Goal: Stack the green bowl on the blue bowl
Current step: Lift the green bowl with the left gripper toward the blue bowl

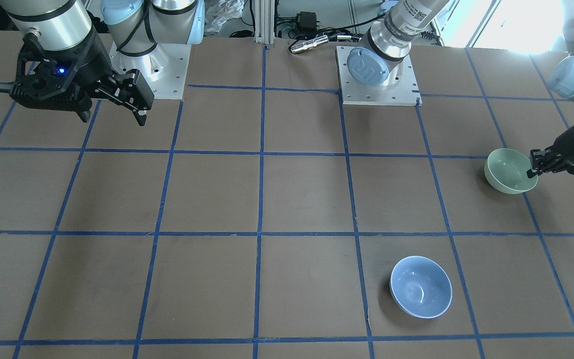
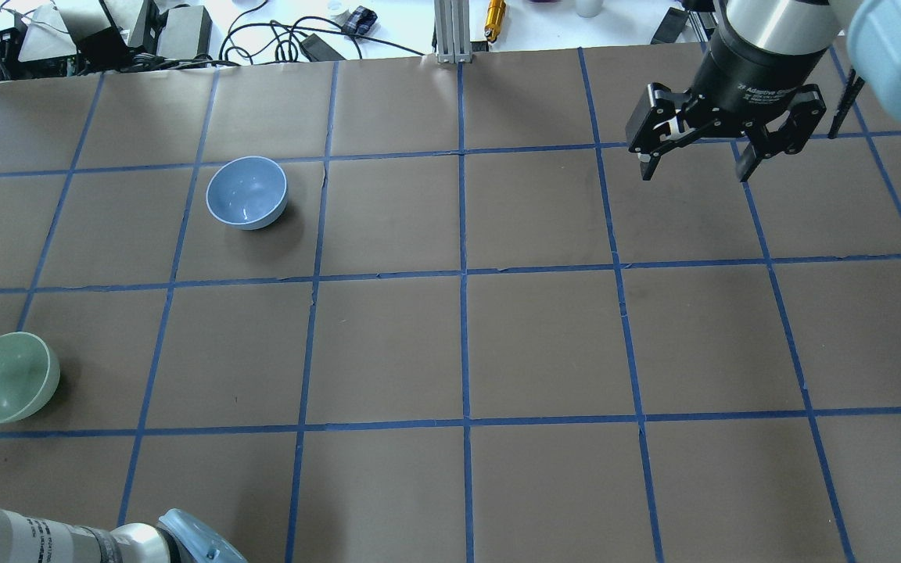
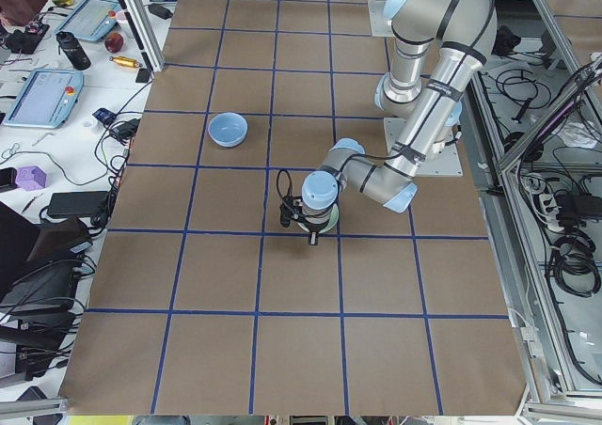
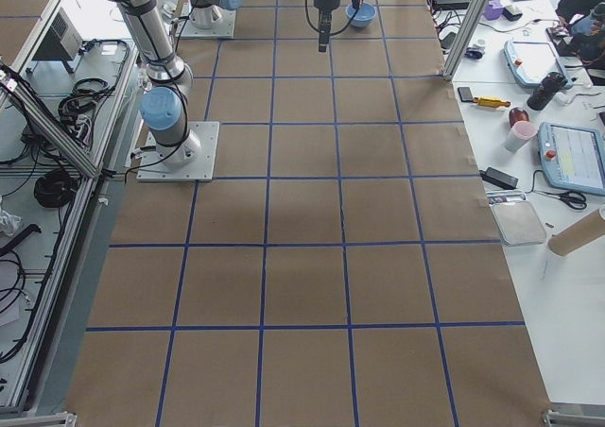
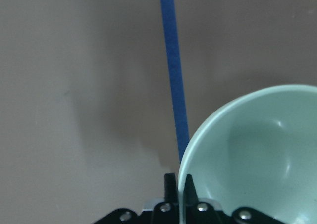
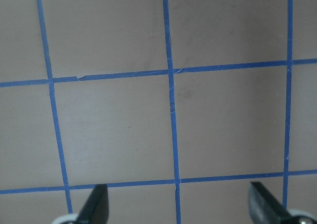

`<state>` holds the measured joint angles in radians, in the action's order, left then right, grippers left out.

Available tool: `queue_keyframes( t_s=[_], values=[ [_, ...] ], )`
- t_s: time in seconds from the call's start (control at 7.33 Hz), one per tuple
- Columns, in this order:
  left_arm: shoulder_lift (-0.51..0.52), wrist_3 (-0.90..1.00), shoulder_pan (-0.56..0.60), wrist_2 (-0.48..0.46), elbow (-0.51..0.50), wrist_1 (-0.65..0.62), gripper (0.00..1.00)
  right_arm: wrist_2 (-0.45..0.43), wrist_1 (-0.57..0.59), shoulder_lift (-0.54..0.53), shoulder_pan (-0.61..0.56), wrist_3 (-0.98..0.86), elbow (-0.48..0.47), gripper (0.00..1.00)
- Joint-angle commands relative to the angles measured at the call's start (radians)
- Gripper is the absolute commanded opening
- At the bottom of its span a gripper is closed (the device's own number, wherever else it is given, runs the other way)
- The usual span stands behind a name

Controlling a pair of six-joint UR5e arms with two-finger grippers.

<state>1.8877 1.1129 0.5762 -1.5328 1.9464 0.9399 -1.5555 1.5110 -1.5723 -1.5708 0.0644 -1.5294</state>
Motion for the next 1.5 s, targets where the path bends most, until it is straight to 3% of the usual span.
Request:
queue_keyframes(
  t_s=[0.0,0.27,0.41,0.82,1.09,1.36],
  values=[
    [-0.018,-0.094,0.086,0.013,-0.094,0.095,0.0,0.0,0.001,0.0,0.0,0.0,0.0,1.0],
    [-0.016,-0.278,0.313,0.005,-0.29,0.286,0.0,0.0,0.0,0.0,0.0,0.0,-0.002,1.0],
    [-0.001,-0.382,0.364,0.014,-0.341,0.325,0.0,0.0,0.0,0.0,0.0,0.0,-0.002,1.0],
    [0.033,-0.705,0.61,0.014,-0.372,0.289,0.0,0.0,0.0,0.0,0.0,0.0,0.0,1.0],
    [0.086,-0.831,0.681,0.016,-0.397,0.213,0.0,0.0,0.0,0.0,0.0,0.0,0.0,1.0],
    [0.163,-0.904,0.711,0.01,-0.492,0.214,0.0,0.0,0.0,0.0,0.0,0.0,0.0,1.0]
  ],
)
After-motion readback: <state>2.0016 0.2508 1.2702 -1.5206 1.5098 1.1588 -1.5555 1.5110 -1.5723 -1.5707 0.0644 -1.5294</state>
